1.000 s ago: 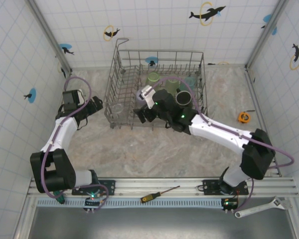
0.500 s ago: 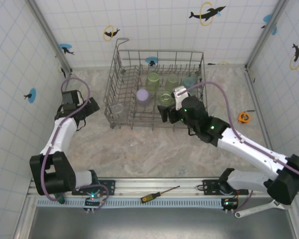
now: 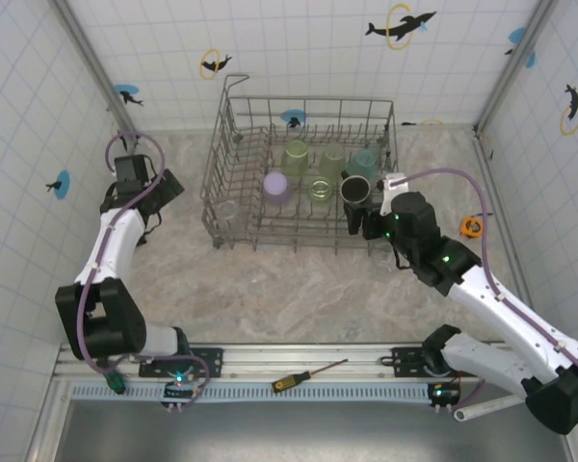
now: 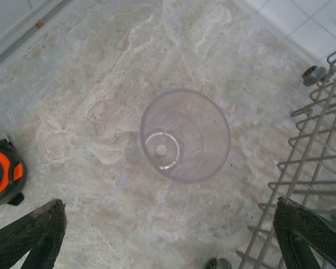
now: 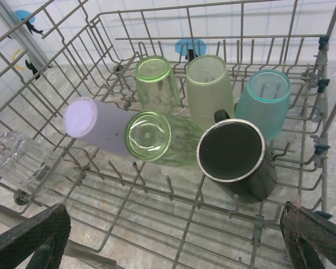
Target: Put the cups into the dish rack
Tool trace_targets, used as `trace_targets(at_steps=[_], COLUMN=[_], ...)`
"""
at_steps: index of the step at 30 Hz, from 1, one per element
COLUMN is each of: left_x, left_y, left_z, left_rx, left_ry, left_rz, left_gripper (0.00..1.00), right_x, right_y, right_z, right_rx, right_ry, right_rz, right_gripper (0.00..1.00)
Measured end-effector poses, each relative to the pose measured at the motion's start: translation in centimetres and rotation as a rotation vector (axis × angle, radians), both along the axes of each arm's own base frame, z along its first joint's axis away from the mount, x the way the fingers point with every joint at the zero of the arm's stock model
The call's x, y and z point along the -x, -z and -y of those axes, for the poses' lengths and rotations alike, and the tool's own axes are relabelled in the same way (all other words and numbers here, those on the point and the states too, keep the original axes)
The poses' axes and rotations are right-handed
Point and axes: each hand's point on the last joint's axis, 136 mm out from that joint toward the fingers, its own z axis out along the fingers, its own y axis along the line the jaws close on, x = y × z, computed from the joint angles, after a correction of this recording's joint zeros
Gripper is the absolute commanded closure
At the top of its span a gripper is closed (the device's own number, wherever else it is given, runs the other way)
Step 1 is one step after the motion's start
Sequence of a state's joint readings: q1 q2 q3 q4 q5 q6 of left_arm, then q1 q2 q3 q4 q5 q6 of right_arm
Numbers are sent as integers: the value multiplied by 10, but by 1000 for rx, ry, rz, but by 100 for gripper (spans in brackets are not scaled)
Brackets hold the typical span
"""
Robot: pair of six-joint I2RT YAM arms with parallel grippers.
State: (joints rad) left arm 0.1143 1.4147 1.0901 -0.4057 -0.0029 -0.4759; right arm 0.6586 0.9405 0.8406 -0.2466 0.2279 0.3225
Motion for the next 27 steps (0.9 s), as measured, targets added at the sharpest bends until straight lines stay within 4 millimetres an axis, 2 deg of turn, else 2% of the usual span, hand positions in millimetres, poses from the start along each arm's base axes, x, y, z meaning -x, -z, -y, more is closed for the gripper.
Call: trace_targets(at_steps=[3, 6, 11, 13, 15, 21, 27], left_x=[-11, -17, -25, -27, -28, -38, -26], left_y=[8, 24, 57, 64, 64, 54, 77], left_z=[-3, -6, -14, -18, -22, -26, -22], left_rx=[-1, 9, 24, 17, 5, -2, 23], left_ry=[-9, -22, -51, -64, -74, -83, -93], left_rz=[-25, -64, -129, -138, -135, -83, -108], left_gripper=[4, 9, 22, 29, 34, 34, 37], right_x=[-1, -1, 2, 3, 4, 4, 4], right_y=[1, 5, 14, 18, 21, 20, 16], right_z=[6, 7, 5, 5, 4, 3, -1], right_rx=[-9, -8, -5, -2, -2, -13, -39], right_ry=[2, -5, -32, -40, -46, -55, -66], right_rz=[-10, -24, -46, -56, -62, -63, -58], right_gripper=[0, 0, 0, 0, 0, 0, 0])
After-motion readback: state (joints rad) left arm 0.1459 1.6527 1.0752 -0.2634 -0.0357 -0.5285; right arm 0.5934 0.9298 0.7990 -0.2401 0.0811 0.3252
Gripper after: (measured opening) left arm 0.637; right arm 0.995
